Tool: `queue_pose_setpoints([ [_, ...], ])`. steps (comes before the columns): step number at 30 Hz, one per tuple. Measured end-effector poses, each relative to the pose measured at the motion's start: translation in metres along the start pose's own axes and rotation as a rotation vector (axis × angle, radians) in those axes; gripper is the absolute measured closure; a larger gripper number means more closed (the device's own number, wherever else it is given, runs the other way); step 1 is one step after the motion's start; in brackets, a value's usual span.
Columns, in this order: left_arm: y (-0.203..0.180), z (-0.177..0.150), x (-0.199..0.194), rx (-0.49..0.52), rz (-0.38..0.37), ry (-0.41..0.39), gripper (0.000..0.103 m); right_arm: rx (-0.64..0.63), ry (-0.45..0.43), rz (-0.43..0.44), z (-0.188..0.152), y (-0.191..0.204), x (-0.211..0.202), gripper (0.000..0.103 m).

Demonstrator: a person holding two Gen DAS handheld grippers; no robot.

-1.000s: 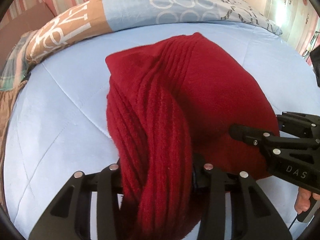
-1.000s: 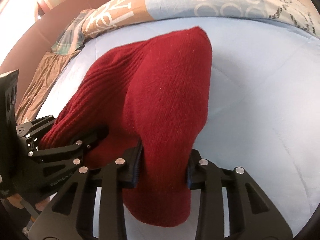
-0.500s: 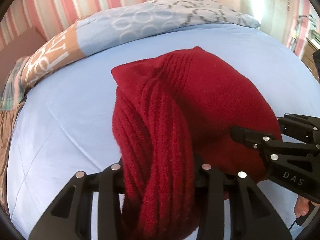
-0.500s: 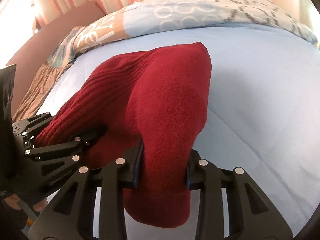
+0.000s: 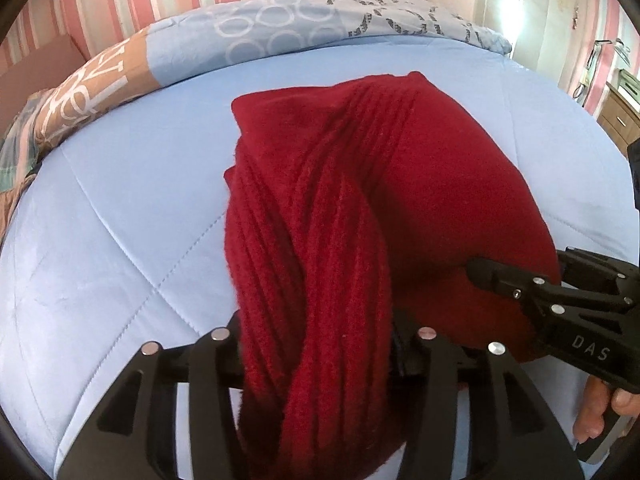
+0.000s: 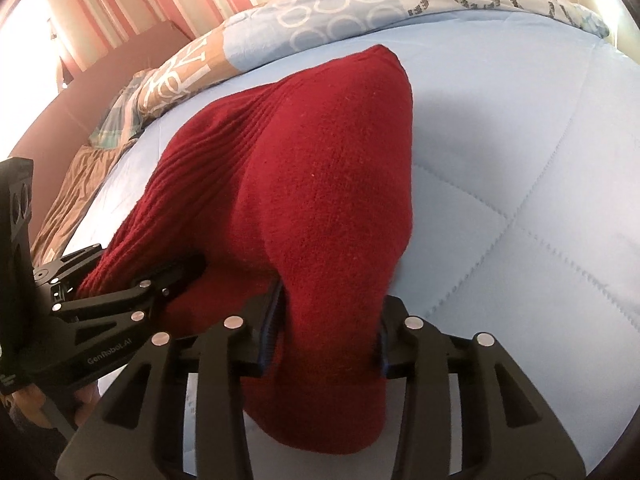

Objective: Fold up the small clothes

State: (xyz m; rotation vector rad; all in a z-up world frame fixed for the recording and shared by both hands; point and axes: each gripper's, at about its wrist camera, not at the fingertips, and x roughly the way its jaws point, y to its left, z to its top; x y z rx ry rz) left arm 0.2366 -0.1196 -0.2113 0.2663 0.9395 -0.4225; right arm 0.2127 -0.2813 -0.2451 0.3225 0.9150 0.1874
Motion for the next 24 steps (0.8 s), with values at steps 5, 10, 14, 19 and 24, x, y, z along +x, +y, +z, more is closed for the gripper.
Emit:
queue_pose_setpoints([
  [5, -0.002, -0.007, -0.011, 0.001, 0.012, -0.028, 0.044, 0.005, 0.007, -0.002, 0.003, 0.000, -0.006, 0.048],
  [10, 0.016, -0.008, -0.049, -0.034, 0.033, -0.033, 0.036, -0.008, -0.089, -0.054, 0.006, 0.002, -0.054, 0.021],
  [14, 0.028, -0.008, -0.057, -0.076, 0.066, -0.040, 0.029, -0.121, -0.104, -0.198, 0.011, 0.018, -0.059, 0.020],
  [19, 0.032, -0.019, -0.033, -0.127, 0.057, 0.015, 0.023, -0.232, -0.046, -0.374, 0.009, 0.026, -0.025, 0.022],
  [24, 0.047, -0.037, -0.011, -0.206, -0.020, 0.059, 0.019, -0.115, 0.029, -0.273, 0.012, -0.008, -0.003, 0.017],
])
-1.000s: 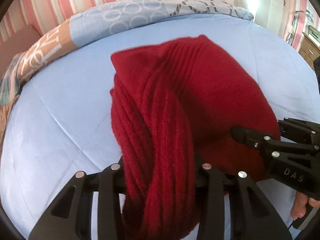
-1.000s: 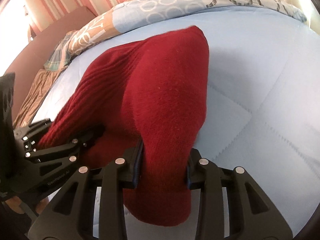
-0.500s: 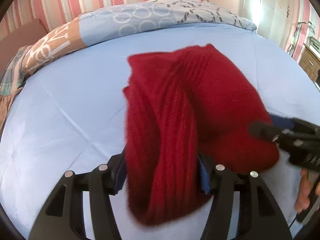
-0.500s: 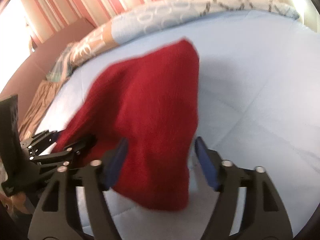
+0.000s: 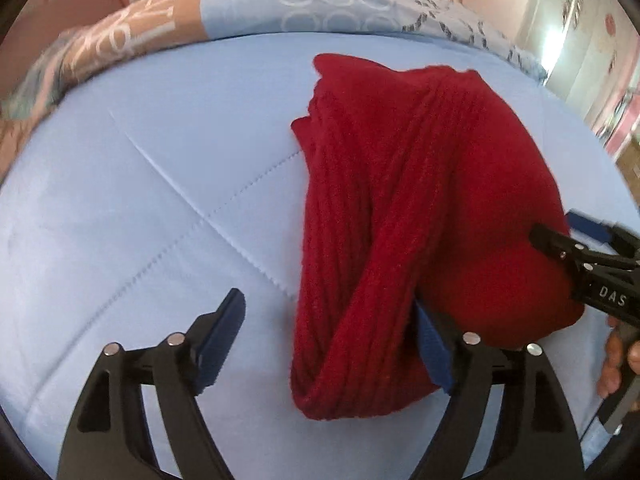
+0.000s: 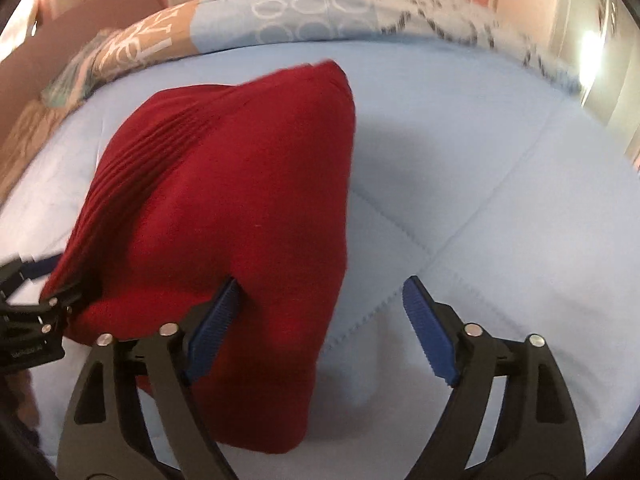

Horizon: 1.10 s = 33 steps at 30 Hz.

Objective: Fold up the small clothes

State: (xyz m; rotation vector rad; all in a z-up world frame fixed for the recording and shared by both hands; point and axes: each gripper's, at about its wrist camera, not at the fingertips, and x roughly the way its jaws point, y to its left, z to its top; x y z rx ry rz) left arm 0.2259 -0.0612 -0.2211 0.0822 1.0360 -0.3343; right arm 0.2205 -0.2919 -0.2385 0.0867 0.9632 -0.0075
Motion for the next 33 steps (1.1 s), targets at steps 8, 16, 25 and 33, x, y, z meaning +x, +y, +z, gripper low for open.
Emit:
queue_pose_setpoints([
  [8, 0.000, -0.003, -0.037, 0.020, 0.011, -0.063, 0.018, 0.009, -0.088, 0.077, -0.012, 0.004, -0.040, 0.019],
  [16, -0.007, -0.032, -0.048, 0.103, 0.117, -0.113, 0.018, -0.097, -0.043, -0.084, -0.047, 0.034, -0.030, 0.020],
  [25, -0.002, -0.044, -0.050, 0.086, 0.100, -0.182, 0.018, -0.013, -0.152, 0.035, -0.055, 0.019, -0.051, 0.020],
  [33, -0.007, -0.079, -0.092, 0.051, 0.156, -0.270, 0.018, 0.037, -0.316, 0.061, -0.093, 0.034, -0.107, 0.013],
])
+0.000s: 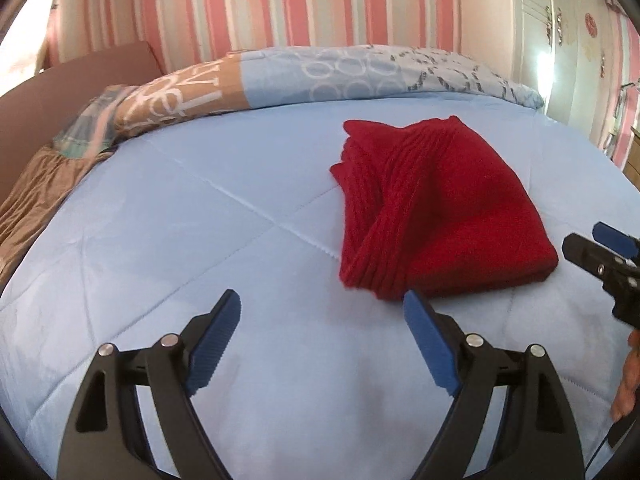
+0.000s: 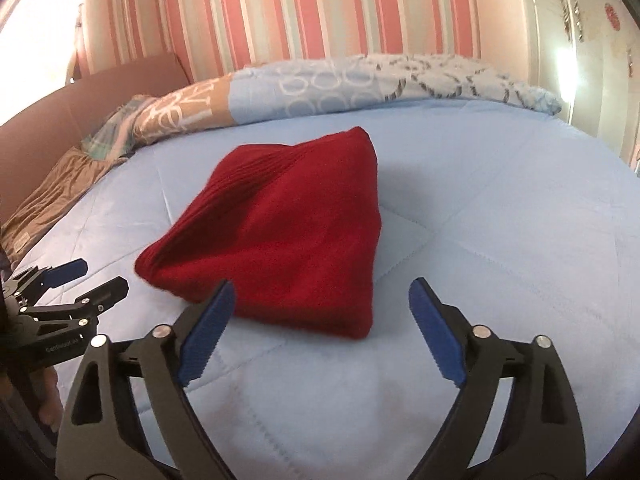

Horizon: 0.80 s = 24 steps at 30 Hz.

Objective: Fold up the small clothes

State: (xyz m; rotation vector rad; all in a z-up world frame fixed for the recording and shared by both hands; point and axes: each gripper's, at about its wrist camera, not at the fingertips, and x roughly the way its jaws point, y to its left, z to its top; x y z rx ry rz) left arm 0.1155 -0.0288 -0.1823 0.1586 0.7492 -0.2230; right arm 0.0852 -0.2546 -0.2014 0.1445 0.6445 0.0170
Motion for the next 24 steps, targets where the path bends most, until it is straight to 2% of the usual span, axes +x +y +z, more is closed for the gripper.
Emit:
queue_pose_setpoints([
  [8, 0.005, -0.023, -0.030, -0.028, 0.026, -0.042, 0.018, 0.020, -0.040, -0.021, -0.016, 0.022, -0.020, 0.013],
  [14, 0.007, -0.026, -0.047, -0.019, 0.030, -0.069, 0.018, 0.048, -0.045, -0.037, -0.020, 0.029, -0.033, 0.012],
  [24, 0.004, -0.025, -0.075, -0.017, 0.022, -0.113, 0.018, 0.049, -0.102, -0.083, -0.024, 0.037, -0.061, 0.012],
])
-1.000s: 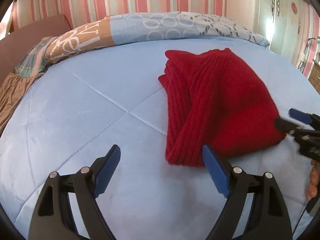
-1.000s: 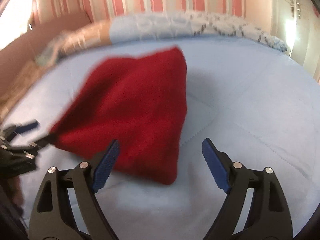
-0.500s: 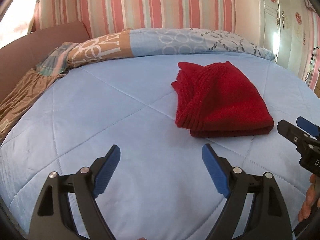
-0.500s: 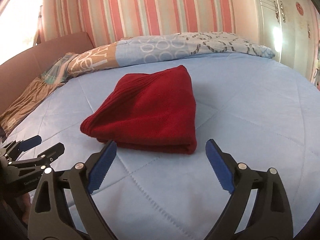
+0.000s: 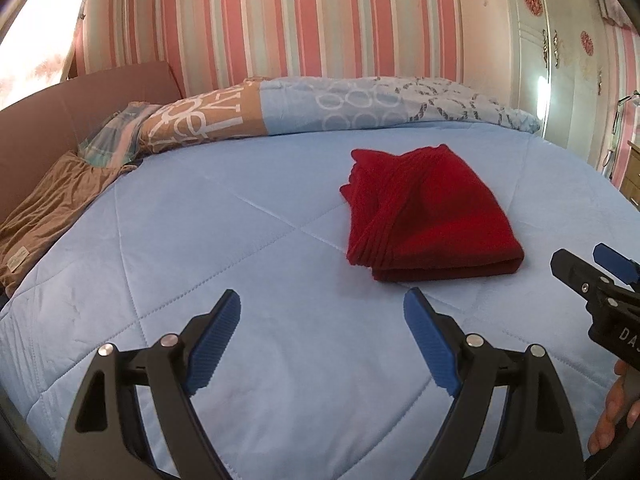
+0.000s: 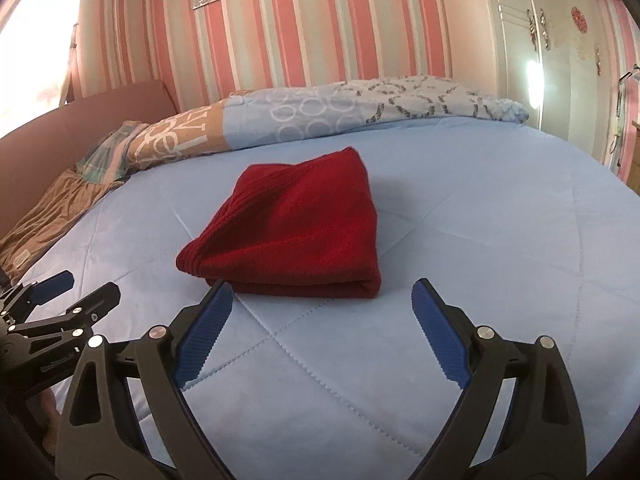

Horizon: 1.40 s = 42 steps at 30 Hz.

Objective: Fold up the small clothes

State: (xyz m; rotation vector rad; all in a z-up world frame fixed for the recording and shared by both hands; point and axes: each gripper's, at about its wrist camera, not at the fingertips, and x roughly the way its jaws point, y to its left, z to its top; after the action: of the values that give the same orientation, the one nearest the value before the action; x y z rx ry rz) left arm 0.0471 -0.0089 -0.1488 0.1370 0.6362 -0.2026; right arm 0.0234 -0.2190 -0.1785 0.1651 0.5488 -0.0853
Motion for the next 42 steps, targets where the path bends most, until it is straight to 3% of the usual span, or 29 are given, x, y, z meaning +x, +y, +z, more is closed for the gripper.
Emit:
queue_pose_setpoints([
  [4, -0.002, 0.002, -0.009, -0.005, -0.003, -0.015, 0.018, -0.003, -0.022, -0.009, 0.000, 0.001, -0.009, 0.012],
  [6, -0.002, 0.003, -0.014, -0.012, -0.002, -0.029, 0.011, -0.009, -0.033, -0.014, 0.000, 0.003, -0.012, 0.012],
  [42, 0.015, 0.019, -0.041, -0.041, 0.045, -0.079, 0.011, -0.039, -0.074, -0.038, 0.003, 0.008, -0.032, 0.010],
])
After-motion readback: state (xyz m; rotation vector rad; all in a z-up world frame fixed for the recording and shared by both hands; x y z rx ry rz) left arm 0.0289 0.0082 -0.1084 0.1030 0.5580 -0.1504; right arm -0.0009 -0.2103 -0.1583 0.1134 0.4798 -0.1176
